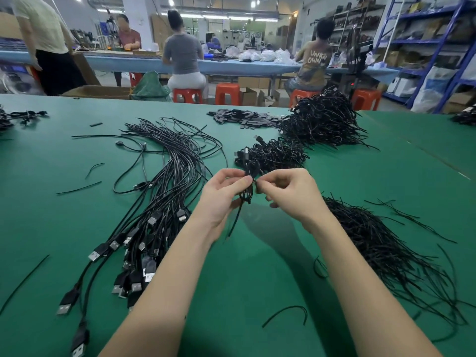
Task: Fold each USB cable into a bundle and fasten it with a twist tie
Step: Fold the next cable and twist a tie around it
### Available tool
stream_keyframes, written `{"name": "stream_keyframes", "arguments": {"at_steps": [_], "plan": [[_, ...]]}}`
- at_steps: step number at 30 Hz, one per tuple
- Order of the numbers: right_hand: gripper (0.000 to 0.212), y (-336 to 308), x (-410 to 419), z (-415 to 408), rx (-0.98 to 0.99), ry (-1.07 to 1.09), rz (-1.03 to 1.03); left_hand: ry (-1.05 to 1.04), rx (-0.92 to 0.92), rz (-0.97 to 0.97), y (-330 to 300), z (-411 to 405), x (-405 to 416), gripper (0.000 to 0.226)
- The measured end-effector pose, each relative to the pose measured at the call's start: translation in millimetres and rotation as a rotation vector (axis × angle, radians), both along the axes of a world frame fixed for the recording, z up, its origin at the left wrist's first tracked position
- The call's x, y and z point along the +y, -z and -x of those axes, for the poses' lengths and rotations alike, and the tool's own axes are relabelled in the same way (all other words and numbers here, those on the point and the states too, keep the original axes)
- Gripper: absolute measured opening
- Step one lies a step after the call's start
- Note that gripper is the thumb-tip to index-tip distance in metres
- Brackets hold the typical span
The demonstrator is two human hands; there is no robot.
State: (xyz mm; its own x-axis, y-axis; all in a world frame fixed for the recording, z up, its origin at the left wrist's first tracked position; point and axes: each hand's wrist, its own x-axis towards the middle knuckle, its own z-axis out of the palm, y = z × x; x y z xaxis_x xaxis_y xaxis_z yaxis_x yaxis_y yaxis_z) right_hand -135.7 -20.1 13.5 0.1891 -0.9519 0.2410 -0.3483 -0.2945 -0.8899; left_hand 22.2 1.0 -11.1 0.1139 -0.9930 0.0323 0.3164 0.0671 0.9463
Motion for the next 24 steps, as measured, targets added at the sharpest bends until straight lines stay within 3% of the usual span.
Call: {"name": "stream_keyframes", "arguments": {"at_steps": [3, 5, 7, 10, 12, 20, 24], "plan": [[0.016, -9, 3, 3, -0.435, -0.223, -0.644, 0.085, -0.028, 0.086, -4, -5, 3, 0.013], [0.005, -11, 3, 6, -0.492, -0.289, -0.689, 0.125, 0.038, 0.099, -8, -6, 3, 0.012], [0.006, -12, 2, 8, -0.305, -0.272, -0.456, 0.101, 0.089, 0.070, -9, -5, 1, 0.011], [0.015, -12, 2, 7, 0.117, -0.109, 0.075, 0.042, 0.141, -0.015, -5, -5, 0, 0.009], [0.014, -11, 1, 3, 0.260, -0.015, 0.290, 0.037, 0.141, -0.056, -2, -3, -1, 0.010], [0.023, -12, 4, 12, 0.408, -0.102, 0.342, 0.065, 0.188, -0.143, -2, -2, 0, 0.003], [0.008, -9, 3, 8, 0.378, -0.068, 0.450, 0.127, 0.242, -0.171, -1, -4, -1, 0.009]]}}
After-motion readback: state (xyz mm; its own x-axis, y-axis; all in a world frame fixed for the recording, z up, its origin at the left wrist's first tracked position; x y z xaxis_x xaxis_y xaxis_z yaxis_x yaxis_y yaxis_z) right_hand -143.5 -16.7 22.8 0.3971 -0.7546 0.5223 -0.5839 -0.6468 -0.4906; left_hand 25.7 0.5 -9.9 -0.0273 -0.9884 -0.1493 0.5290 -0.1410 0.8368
